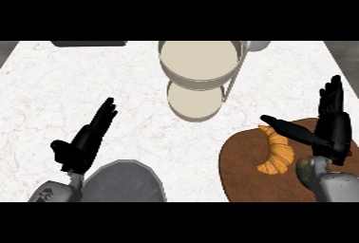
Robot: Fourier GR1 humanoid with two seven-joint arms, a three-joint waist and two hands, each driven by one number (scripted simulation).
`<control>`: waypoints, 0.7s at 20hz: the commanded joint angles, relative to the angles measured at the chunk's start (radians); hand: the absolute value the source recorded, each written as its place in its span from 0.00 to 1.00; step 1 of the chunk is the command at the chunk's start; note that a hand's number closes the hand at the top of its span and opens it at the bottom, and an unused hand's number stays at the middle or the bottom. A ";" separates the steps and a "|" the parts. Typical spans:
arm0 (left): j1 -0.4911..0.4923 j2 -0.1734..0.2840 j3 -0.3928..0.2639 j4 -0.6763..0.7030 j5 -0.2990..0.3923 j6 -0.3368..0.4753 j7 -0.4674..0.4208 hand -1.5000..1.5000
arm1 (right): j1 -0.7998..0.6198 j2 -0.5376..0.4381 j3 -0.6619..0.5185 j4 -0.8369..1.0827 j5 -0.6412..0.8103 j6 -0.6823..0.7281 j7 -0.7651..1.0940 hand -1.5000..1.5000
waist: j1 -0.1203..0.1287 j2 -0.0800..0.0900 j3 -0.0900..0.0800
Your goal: Pick the squash from the cutting board and place it in the tiered basket
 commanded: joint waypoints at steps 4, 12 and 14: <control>0.003 -0.014 0.000 0.028 -0.017 -0.005 -0.034 0.50 | 0.094 -0.265 0.086 -0.200 0.270 0.006 0.392 0.00 | -0.013 -0.011 -0.007; 0.003 0.000 0.004 0.038 -0.017 -0.014 -0.023 0.50 | 0.168 -0.601 0.209 -0.260 0.381 0.420 0.781 0.00 | -0.014 -0.012 -0.017; 0.017 -0.009 0.002 0.039 -0.014 -0.015 -0.037 0.50 | 0.161 -0.651 0.231 -0.347 0.338 0.536 0.890 0.00 | -0.006 -0.013 -0.014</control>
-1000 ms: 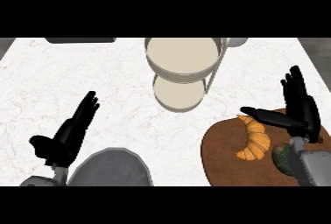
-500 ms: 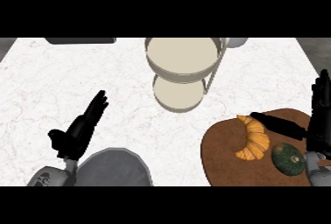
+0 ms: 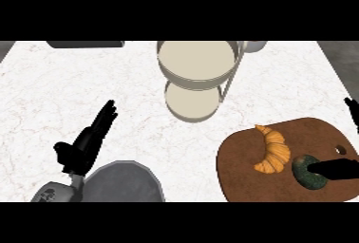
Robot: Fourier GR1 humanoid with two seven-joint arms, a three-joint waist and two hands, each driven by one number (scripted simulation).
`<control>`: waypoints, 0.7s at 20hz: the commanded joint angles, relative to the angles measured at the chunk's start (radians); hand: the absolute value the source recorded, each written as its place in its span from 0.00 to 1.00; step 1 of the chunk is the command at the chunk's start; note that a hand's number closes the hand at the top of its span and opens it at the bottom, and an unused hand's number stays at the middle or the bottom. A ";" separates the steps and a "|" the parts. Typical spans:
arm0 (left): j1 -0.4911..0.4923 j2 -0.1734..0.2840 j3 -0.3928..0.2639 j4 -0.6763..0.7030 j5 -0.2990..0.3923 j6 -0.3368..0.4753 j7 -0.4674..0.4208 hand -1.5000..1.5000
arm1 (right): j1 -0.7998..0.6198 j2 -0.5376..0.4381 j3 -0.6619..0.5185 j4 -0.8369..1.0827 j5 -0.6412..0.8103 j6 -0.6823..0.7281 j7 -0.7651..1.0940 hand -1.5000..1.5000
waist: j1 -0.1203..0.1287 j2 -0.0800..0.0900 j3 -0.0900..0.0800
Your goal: Pick the squash from the cutting board and place it in the tiered basket
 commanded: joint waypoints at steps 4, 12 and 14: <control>-0.018 -0.011 -0.007 0.014 0.001 -0.025 -0.008 0.50 | -0.079 -0.130 0.082 -0.294 -0.085 0.331 0.494 0.00 | 0.025 0.005 0.007; -0.036 -0.045 -0.018 0.046 -0.031 -0.010 -0.005 0.50 | -0.162 -0.121 0.101 -0.401 -0.125 0.353 0.765 0.00 | 0.037 0.012 0.012; -0.024 -0.036 -0.009 0.012 -0.030 -0.007 -0.009 0.50 | -0.147 -0.125 0.088 -0.399 -0.060 0.313 0.766 0.00 | 0.034 0.009 0.013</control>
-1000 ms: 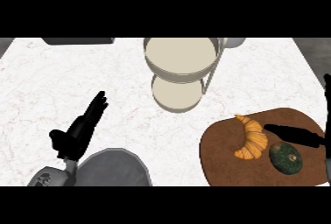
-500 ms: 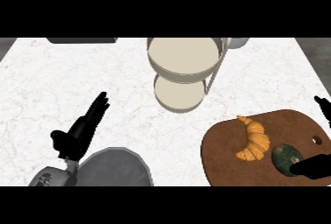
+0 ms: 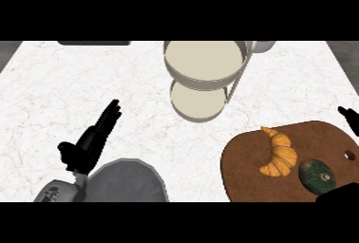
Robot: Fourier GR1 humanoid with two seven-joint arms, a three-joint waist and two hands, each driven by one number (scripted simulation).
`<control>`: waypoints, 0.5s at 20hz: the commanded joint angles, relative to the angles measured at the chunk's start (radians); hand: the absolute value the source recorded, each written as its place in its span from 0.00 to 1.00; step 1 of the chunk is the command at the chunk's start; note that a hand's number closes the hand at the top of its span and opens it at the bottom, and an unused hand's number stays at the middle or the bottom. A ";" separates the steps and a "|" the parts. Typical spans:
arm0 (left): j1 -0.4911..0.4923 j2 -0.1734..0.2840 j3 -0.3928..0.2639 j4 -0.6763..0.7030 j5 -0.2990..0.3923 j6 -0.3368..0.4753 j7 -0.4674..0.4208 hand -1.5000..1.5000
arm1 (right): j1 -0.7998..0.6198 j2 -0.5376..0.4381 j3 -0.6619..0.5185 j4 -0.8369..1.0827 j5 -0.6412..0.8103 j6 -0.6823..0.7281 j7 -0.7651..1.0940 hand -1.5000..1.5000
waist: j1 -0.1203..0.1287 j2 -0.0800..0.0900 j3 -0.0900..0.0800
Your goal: Pick the squash from the cutting board and place it in the tiered basket
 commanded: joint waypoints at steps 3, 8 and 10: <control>-0.015 -0.017 -0.019 -0.024 -0.031 0.025 0.032 0.50 | -0.036 -0.012 0.012 0.050 0.054 0.056 0.263 0.00 | 0.011 0.004 0.002; -0.001 0.006 0.022 -0.010 0.009 -0.013 0.026 0.50 | 0.076 0.029 0.042 0.053 0.075 0.036 0.264 0.00 | -0.010 -0.001 0.002; -0.042 -0.039 0.010 0.012 -0.015 0.026 0.037 0.50 | 0.048 0.060 0.043 0.085 0.071 0.049 0.264 0.00 | -0.004 0.004 0.002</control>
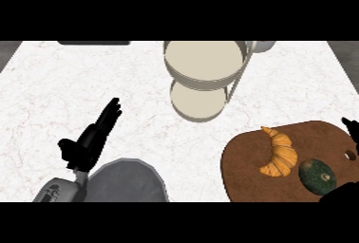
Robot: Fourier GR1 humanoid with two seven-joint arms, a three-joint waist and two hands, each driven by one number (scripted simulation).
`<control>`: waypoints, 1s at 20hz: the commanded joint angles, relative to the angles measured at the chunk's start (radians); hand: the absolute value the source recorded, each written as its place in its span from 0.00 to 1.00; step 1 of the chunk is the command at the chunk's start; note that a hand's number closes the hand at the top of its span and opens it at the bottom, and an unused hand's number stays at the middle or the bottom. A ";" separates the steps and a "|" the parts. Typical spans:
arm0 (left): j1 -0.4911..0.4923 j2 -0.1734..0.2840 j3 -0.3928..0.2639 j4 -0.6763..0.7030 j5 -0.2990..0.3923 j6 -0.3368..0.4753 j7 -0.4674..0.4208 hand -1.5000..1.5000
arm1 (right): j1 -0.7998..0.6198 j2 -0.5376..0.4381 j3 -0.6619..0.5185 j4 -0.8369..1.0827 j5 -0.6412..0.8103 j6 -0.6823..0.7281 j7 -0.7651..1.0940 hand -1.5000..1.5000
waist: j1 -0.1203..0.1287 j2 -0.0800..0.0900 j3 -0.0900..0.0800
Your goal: Pick the squash from the cutting board and place it in the tiered basket
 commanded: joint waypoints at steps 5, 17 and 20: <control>-0.048 -0.003 0.043 0.063 0.005 -0.027 -0.017 0.50 | 0.017 0.149 0.083 0.046 0.127 -0.026 0.213 0.00 | -0.003 0.001 0.003; -0.005 -0.037 0.013 0.030 -0.059 -0.003 -0.017 0.50 | 0.101 0.258 0.000 0.134 0.214 0.001 0.143 0.00 | -0.001 0.000 0.004; 0.019 -0.027 0.043 0.045 -0.026 -0.050 -0.046 0.50 | 0.126 0.251 -0.047 0.118 0.207 0.035 0.110 0.00 | -0.003 -0.001 0.003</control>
